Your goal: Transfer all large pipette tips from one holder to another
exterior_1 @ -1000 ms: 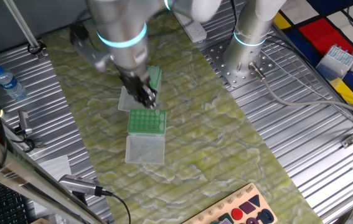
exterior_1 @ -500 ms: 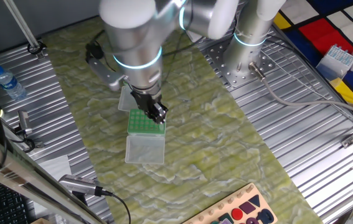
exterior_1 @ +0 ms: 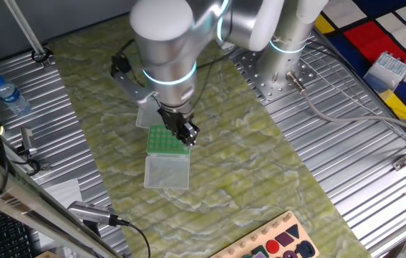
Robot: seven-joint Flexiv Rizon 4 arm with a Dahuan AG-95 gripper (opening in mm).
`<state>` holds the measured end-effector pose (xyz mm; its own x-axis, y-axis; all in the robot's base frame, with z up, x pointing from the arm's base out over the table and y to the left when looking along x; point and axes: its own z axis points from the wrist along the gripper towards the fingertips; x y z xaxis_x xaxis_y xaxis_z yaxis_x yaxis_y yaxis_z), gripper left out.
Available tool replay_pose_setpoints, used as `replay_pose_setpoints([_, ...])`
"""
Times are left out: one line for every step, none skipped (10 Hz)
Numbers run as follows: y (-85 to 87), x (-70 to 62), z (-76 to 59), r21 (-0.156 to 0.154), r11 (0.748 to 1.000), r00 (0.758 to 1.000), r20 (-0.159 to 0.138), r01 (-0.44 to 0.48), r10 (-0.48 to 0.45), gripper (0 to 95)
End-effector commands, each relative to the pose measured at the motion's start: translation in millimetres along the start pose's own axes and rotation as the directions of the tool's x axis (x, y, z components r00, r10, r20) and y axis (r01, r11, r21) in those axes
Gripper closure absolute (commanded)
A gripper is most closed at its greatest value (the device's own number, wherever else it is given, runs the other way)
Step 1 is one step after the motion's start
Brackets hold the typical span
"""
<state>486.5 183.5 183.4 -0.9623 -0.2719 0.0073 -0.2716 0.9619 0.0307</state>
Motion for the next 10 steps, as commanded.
replay_pose_setpoints([1.4,1.5,3.8,0.001,1.0,1.0,0.0,-0.001,0.001,57.0])
replay_pose_setpoints([2.2,2.4,6.9,0.003,1.0,1.0,0.001,-0.001,0.001,57.0])
replay_pose_setpoints([3.9,3.7,10.4,0.004,1.0,1.0,0.007,-0.001,0.001,57.0])
replay_pose_setpoints([5.5,4.7,14.6,0.006,1.0,1.0,0.015,-0.002,0.002,57.0])
replay_pose_setpoints([6.9,5.1,17.0,0.008,1.0,1.0,0.018,-0.003,0.003,57.0])
replay_pose_setpoints([7.7,5.5,18.6,0.008,1.0,1.0,0.019,-0.004,0.004,57.0])
replay_pose_setpoints([8.0,6.2,20.7,0.01,1.0,1.0,0.022,-0.004,0.004,57.0])
replay_pose_setpoints([8.2,7.3,23.6,0.011,1.0,1.0,0.026,-0.003,0.003,76.0])
replay_pose_setpoints([8.7,7.4,24.6,0.011,1.0,1.0,0.028,-0.003,0.003,76.0])
replay_pose_setpoints([9.3,7.9,27.0,0.013,1.0,0.999,0.033,-0.001,0.001,76.0])
